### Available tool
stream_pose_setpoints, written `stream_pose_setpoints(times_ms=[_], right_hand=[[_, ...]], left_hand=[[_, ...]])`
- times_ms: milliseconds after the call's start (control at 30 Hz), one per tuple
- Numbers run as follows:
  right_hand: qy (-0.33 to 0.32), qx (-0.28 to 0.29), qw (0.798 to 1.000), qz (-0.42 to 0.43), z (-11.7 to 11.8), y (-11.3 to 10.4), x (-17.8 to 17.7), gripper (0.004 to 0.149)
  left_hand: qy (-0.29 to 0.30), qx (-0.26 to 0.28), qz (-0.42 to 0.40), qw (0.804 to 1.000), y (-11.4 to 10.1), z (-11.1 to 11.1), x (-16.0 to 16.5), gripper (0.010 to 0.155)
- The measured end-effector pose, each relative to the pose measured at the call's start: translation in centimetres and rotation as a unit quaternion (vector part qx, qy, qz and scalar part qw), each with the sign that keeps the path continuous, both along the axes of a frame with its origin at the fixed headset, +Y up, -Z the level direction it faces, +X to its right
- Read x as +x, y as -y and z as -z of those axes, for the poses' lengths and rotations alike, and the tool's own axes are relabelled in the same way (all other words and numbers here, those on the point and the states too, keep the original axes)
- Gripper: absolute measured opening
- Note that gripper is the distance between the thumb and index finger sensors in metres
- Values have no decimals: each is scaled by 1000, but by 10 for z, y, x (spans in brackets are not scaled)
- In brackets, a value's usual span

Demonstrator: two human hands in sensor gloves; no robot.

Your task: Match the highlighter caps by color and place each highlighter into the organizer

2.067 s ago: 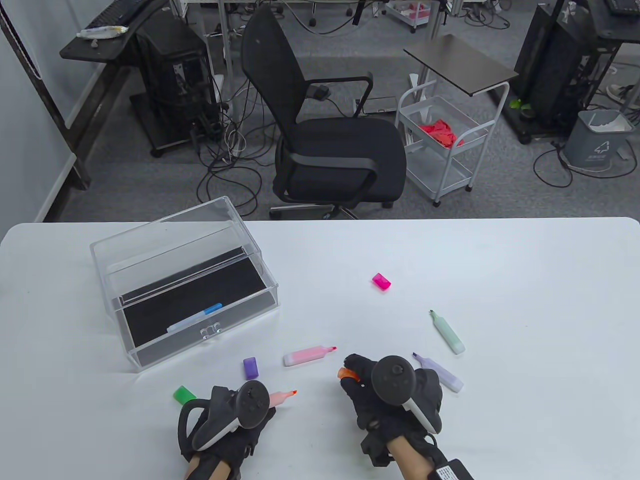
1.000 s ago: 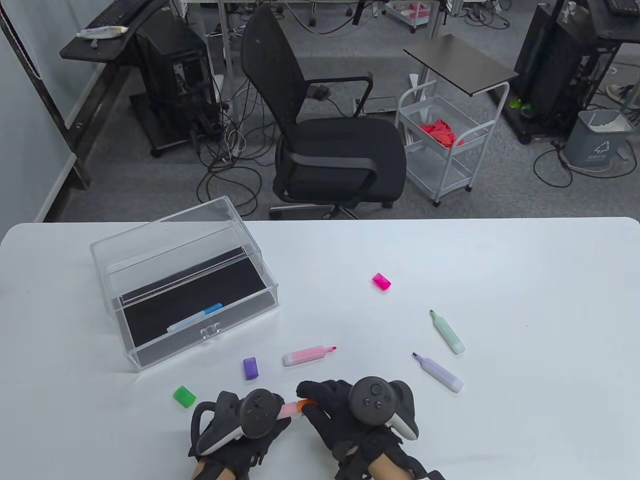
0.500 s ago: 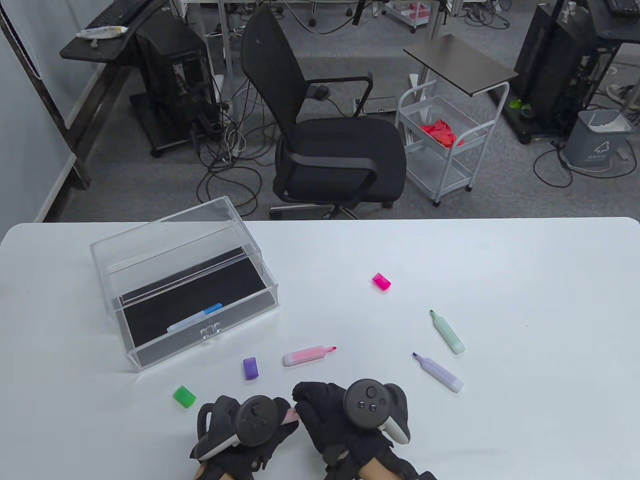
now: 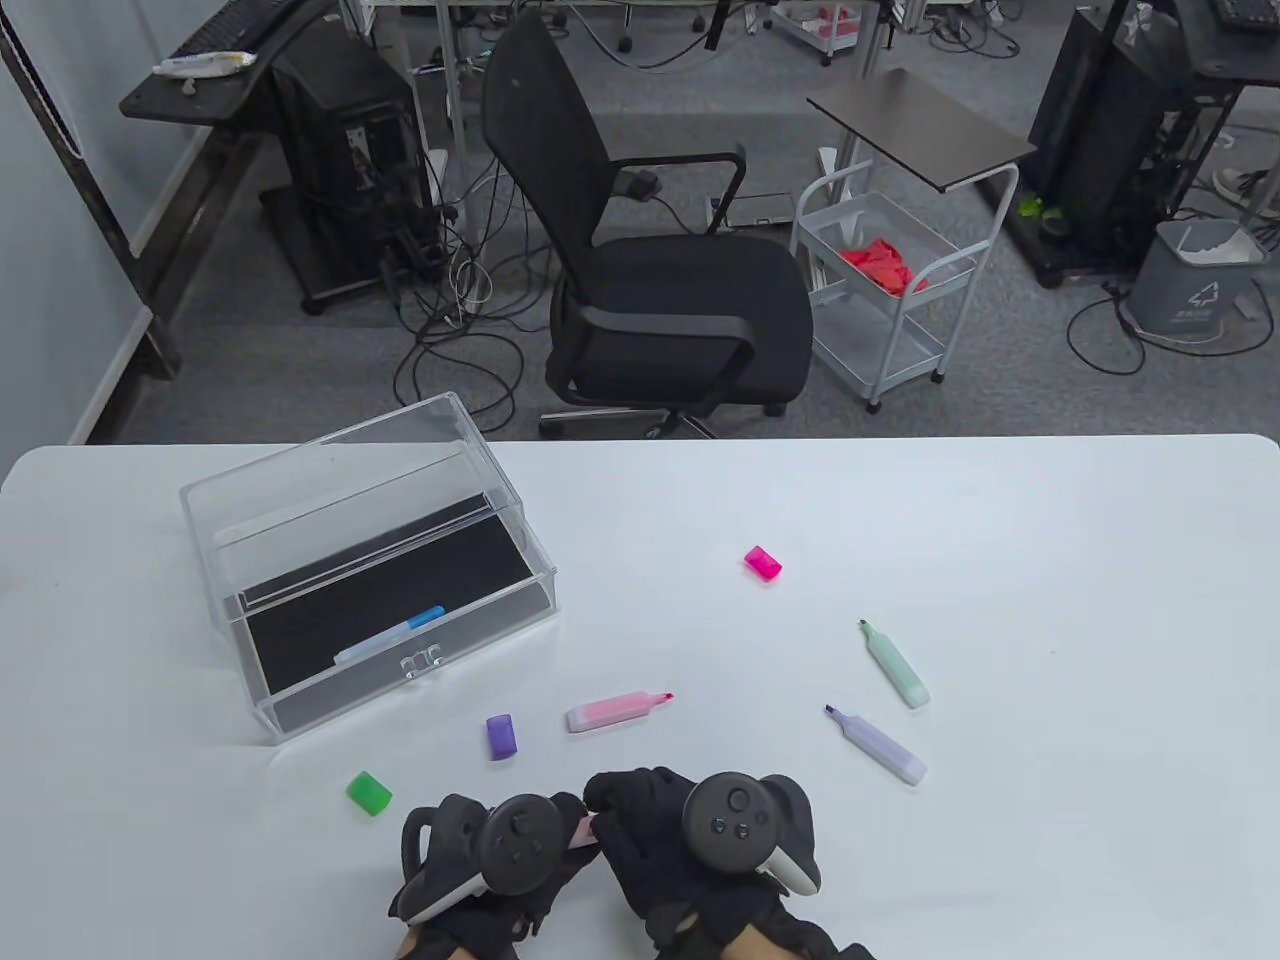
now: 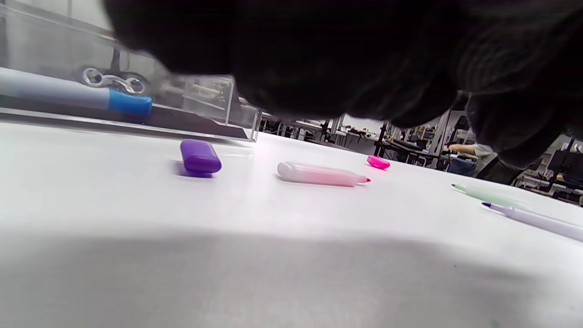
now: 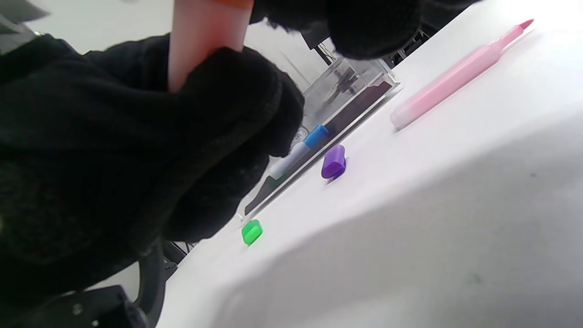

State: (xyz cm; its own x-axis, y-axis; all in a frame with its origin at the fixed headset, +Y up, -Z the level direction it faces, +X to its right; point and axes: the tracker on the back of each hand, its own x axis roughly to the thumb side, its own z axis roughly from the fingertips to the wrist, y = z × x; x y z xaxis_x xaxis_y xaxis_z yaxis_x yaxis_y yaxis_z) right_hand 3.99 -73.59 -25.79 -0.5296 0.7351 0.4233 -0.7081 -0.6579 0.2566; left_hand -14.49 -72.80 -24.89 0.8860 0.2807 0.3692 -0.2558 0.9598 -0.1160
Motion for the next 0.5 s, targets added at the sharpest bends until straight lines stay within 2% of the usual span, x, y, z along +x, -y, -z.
stream_pose_setpoints(times_ms=[100, 233, 500], right_hand=[[27, 14, 999, -20, -1, -4, 2, 53], [52, 27, 996, -70, -4, -2, 5, 61], [99, 5, 988, -114, 3, 2, 25, 64]], left_hand=[[-11, 10, 4, 1000, -1, 0, 1, 47], [-22, -3, 15, 1000, 5, 1, 2, 48], [-65, -14, 50, 997, 13, 6, -15, 49]])
